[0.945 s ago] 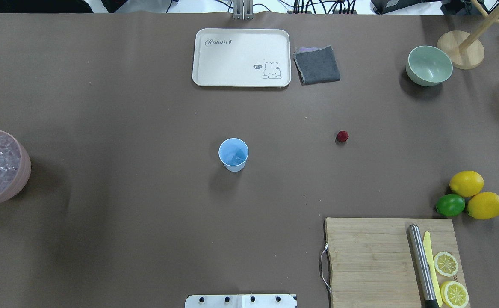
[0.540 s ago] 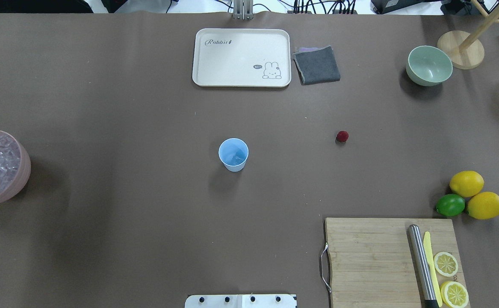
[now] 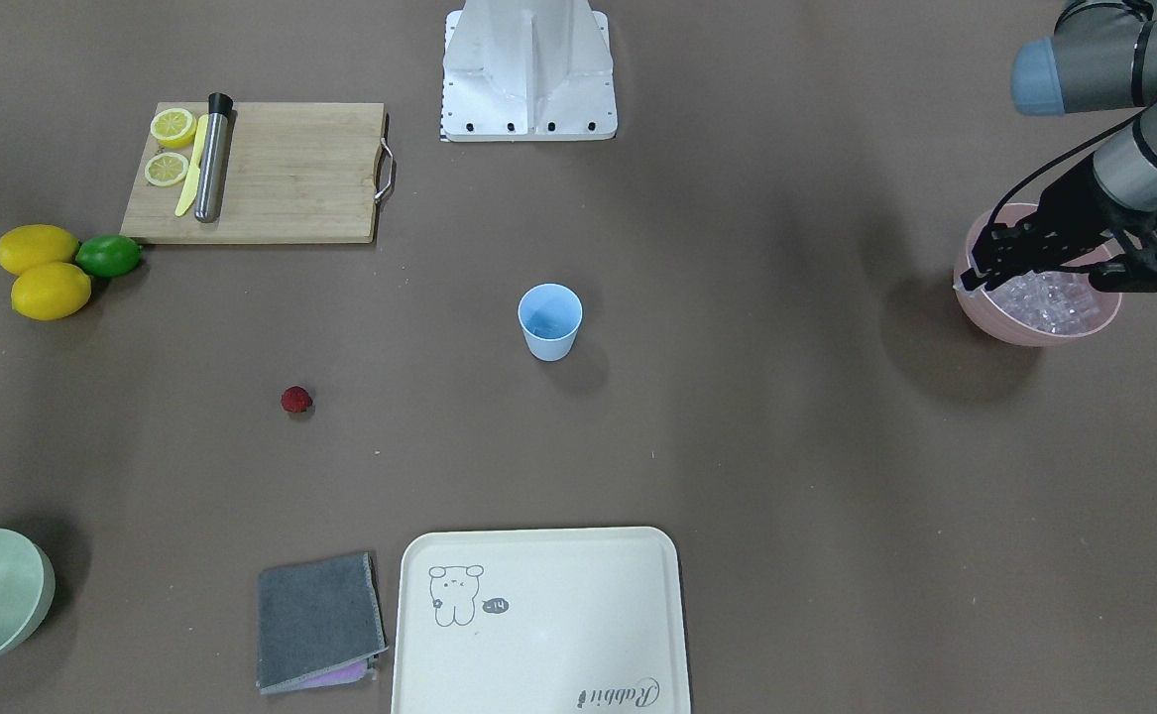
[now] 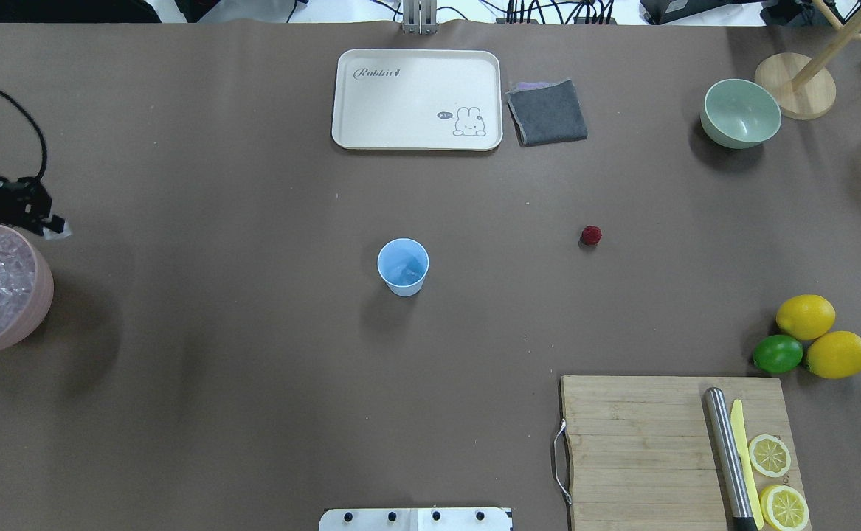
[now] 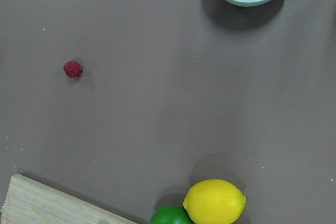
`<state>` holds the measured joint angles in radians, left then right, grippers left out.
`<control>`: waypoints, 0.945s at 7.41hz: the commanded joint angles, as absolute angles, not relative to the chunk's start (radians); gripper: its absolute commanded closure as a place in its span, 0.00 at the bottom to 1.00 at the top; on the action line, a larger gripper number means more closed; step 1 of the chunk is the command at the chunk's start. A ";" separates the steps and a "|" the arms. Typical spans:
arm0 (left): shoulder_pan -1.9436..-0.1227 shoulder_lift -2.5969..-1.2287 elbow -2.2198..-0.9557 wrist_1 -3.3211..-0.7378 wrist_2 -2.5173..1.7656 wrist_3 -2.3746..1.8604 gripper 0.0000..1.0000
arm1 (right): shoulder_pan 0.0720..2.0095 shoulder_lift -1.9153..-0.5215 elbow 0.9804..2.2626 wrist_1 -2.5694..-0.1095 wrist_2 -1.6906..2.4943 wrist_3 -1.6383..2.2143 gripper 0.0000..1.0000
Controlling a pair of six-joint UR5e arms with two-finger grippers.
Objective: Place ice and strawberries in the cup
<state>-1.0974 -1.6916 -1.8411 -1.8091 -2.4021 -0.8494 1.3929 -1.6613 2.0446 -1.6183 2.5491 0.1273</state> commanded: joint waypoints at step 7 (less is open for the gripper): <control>-0.631 -2.299 -1.706 -1.632 -2.037 -1.368 1.00 | 1.324 -1.546 2.043 -1.621 2.444 0.175 0.00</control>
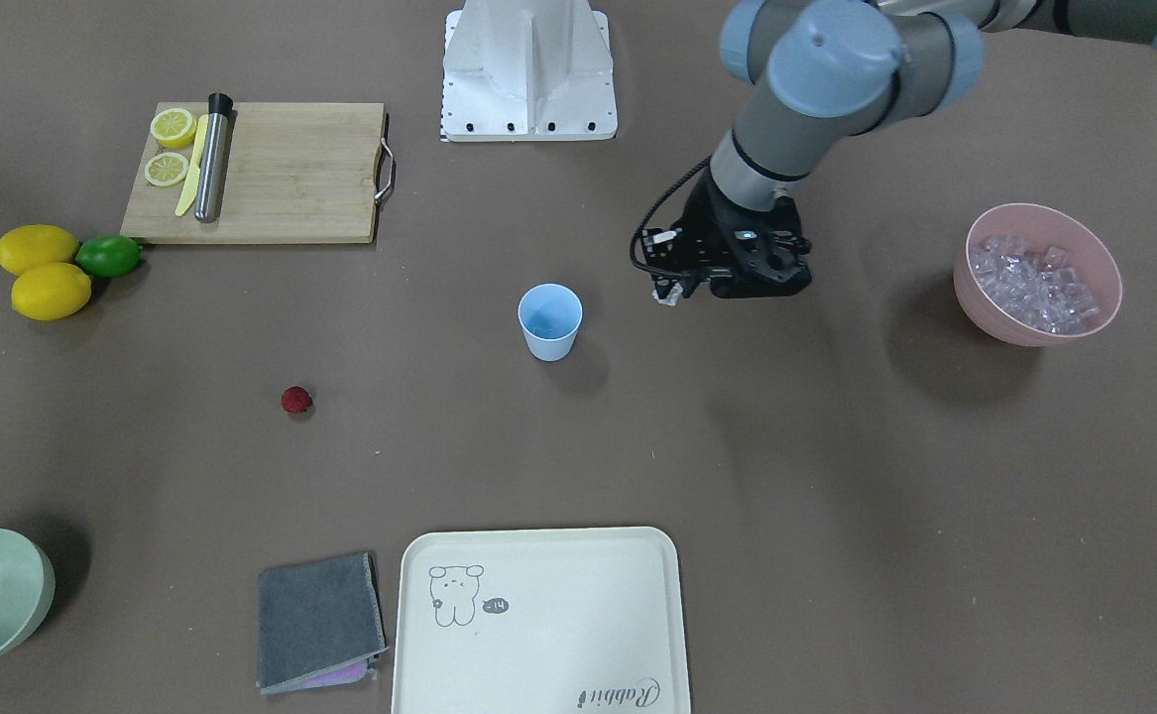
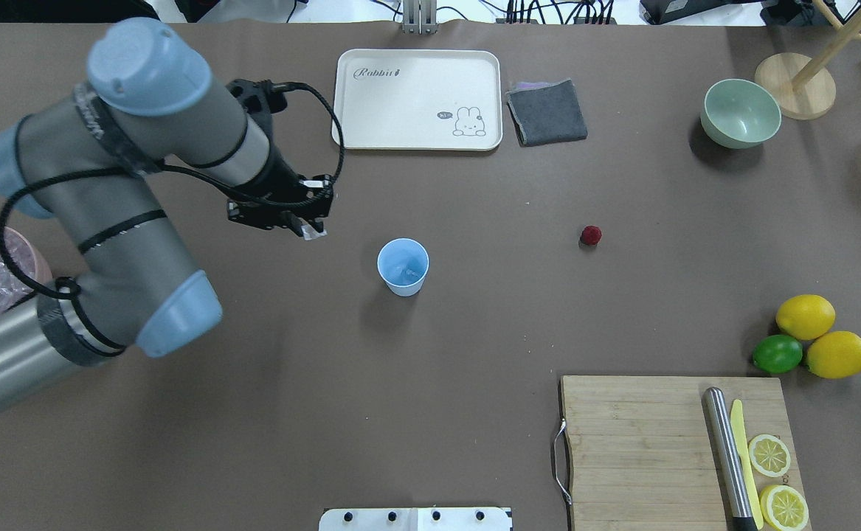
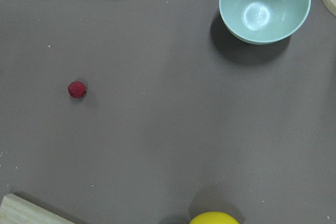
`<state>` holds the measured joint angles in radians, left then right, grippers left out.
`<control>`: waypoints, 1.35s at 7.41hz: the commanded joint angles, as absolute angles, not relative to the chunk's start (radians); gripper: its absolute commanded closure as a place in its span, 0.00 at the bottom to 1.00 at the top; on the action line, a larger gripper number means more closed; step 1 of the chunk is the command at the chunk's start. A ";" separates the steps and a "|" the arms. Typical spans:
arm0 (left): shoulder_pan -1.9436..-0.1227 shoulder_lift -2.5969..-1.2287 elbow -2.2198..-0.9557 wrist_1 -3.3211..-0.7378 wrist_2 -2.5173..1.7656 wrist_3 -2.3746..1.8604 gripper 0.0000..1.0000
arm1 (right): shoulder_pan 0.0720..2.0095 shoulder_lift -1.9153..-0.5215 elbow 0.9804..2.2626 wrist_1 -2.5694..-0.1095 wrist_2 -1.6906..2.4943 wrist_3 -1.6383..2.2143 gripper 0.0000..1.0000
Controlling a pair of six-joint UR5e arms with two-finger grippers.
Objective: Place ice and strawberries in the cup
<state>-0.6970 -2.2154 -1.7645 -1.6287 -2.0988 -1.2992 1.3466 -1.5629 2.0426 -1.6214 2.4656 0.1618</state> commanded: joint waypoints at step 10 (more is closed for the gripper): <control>-0.693 -2.173 -1.747 -1.671 -2.047 -1.110 0.04 | 1.322 -1.546 2.052 -1.620 2.444 0.224 0.00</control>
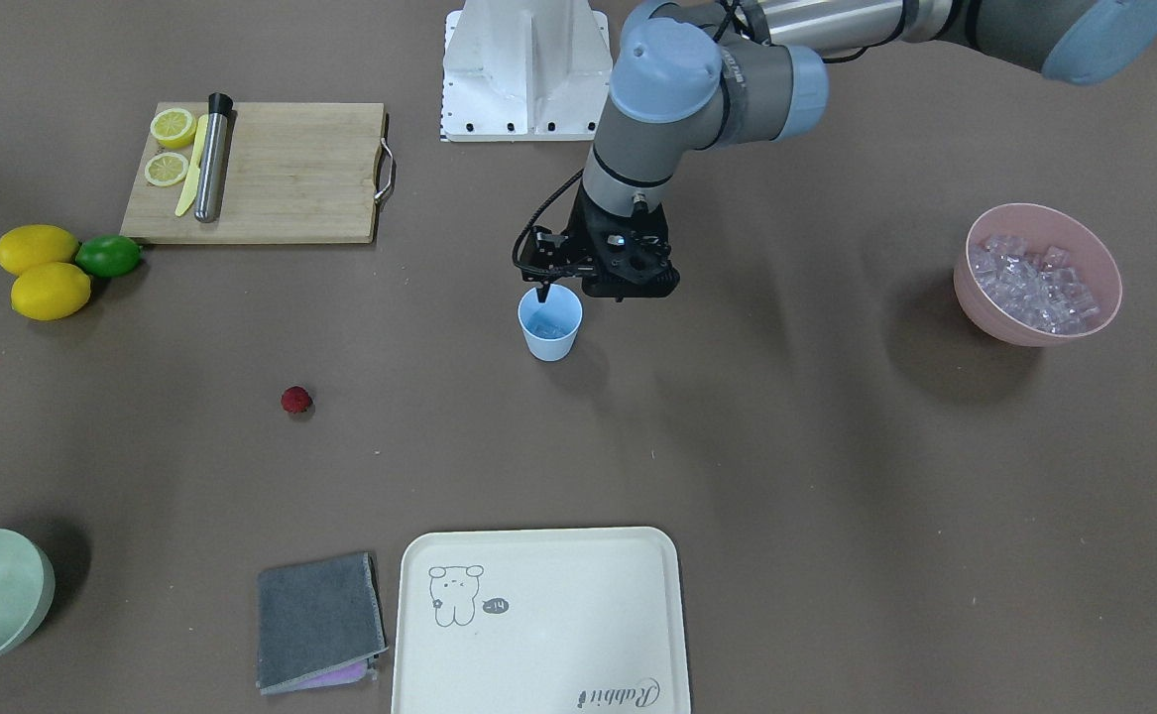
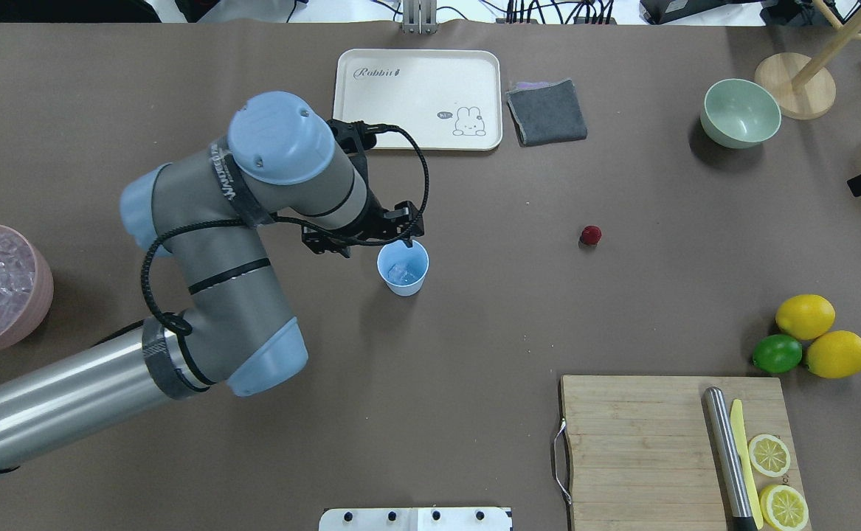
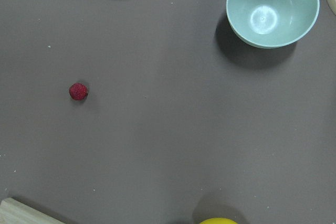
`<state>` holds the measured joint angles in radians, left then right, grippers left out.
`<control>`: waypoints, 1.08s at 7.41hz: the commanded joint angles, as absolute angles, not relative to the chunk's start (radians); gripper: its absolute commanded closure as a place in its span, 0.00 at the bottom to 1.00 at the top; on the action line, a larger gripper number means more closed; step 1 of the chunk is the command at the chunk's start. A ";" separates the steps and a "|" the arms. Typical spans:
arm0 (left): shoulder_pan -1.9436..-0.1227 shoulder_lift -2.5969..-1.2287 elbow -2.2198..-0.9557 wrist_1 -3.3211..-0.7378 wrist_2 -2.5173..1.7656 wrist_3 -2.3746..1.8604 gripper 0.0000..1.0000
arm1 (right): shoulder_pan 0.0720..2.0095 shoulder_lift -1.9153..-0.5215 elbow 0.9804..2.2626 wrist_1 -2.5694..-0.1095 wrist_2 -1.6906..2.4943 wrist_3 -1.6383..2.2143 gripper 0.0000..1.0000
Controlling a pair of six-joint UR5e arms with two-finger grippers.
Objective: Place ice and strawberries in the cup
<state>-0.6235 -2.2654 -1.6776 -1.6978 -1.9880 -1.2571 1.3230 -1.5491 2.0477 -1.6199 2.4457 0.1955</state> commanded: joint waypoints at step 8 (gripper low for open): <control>-0.916 -1.608 -2.046 -1.663 -1.846 -0.086 0.03 | 1.286 -1.549 2.083 -1.620 2.454 0.239 0.00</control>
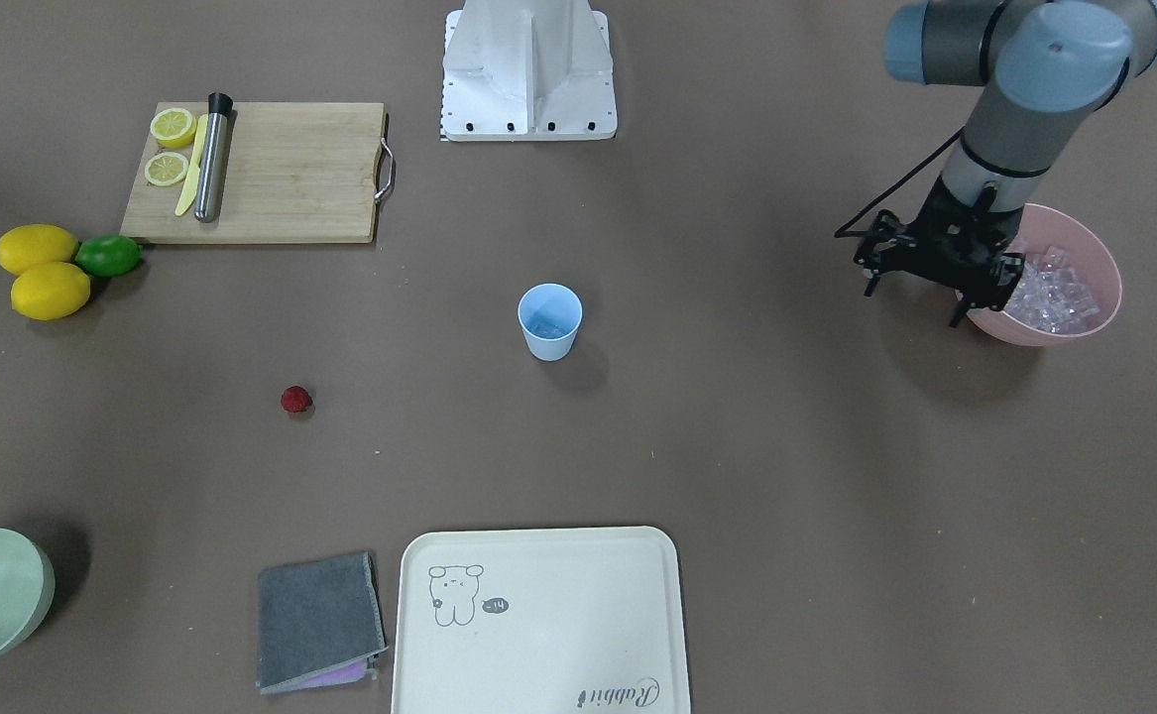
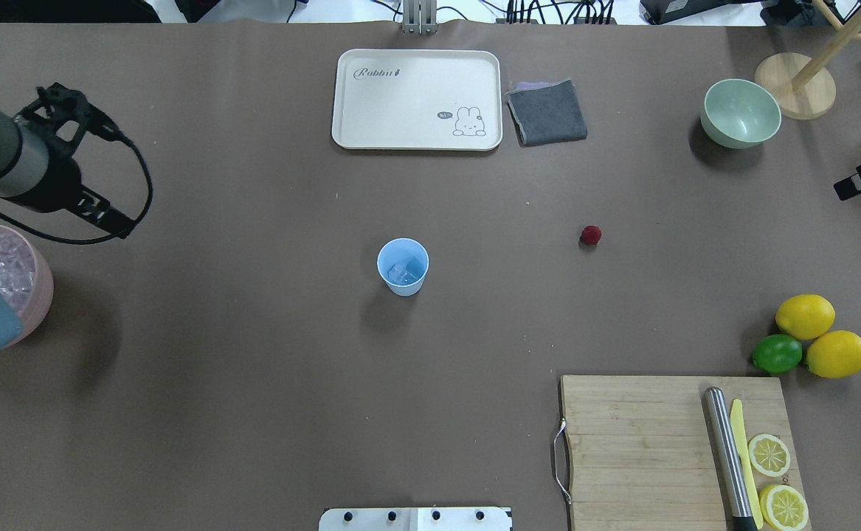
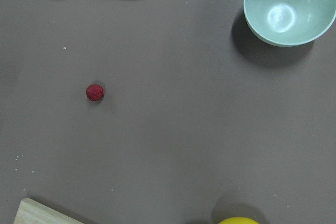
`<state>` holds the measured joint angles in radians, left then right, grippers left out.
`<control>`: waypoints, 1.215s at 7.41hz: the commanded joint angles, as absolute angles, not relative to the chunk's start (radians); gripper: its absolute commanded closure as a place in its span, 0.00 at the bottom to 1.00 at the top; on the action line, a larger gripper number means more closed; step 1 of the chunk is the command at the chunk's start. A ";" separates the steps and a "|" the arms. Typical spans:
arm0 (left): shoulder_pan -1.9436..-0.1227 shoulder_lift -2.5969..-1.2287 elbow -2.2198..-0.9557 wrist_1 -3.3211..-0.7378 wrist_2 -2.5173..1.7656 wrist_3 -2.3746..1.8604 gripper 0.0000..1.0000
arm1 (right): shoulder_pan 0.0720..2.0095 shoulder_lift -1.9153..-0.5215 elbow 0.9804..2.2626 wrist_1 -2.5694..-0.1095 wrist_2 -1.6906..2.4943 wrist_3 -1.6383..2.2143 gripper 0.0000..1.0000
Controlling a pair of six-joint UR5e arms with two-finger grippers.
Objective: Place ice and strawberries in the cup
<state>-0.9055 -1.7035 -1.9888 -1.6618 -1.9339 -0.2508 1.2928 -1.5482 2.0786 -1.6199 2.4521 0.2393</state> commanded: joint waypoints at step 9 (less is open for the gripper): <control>-0.939 -1.281 -1.861 -2.117 -1.878 -0.026 0.16 | 1.246 -1.563 2.131 -1.621 2.457 0.239 0.00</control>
<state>-0.9477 -1.2860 -1.8812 -2.0959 -1.8761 0.0146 1.2468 -1.5594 2.1222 -1.6202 2.4569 0.2393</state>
